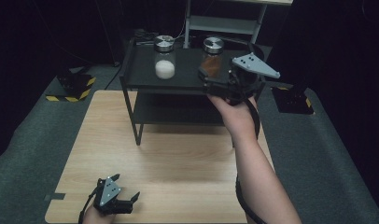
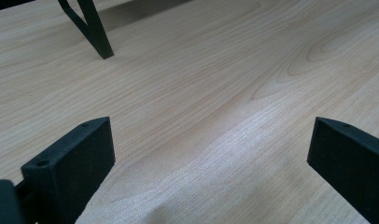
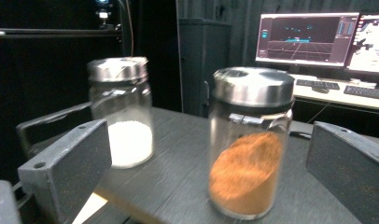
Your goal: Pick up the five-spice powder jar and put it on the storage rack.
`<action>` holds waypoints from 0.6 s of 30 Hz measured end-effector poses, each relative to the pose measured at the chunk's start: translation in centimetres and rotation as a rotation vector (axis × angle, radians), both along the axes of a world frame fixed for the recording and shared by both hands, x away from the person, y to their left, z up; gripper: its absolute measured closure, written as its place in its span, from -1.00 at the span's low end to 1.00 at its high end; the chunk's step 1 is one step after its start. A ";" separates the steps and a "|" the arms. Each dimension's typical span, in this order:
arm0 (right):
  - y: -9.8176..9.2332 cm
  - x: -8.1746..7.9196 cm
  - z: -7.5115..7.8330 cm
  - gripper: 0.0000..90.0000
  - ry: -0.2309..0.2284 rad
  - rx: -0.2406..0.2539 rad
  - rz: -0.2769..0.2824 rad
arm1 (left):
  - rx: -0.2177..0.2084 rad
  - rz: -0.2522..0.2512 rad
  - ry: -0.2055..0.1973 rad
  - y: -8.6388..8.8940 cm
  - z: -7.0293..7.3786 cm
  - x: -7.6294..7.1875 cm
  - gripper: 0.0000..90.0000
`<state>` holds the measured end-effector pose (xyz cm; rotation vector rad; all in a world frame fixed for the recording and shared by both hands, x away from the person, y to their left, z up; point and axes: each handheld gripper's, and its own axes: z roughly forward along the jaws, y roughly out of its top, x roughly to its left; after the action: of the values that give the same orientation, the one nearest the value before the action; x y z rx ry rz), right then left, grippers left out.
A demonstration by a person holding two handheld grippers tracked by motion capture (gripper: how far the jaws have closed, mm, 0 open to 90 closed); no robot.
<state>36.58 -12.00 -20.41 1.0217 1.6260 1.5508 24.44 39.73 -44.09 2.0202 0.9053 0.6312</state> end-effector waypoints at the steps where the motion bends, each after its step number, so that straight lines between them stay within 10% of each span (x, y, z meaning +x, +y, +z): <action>1: 0.0 -0.3 -0.1 -1.00 -0.001 -0.003 0.003 | 0.000 0.000 -0.001 0.0 0.0 0.0 -0.98; 18: -0.4 -5.2 -5.1 -1.00 -0.020 -0.028 0.053 | -0.007 -0.002 -0.005 0.1 -0.1 -0.1 -0.98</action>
<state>31.35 -12.44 -25.51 0.9522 1.6682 1.5635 24.38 39.87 -44.17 2.0119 0.9018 0.6305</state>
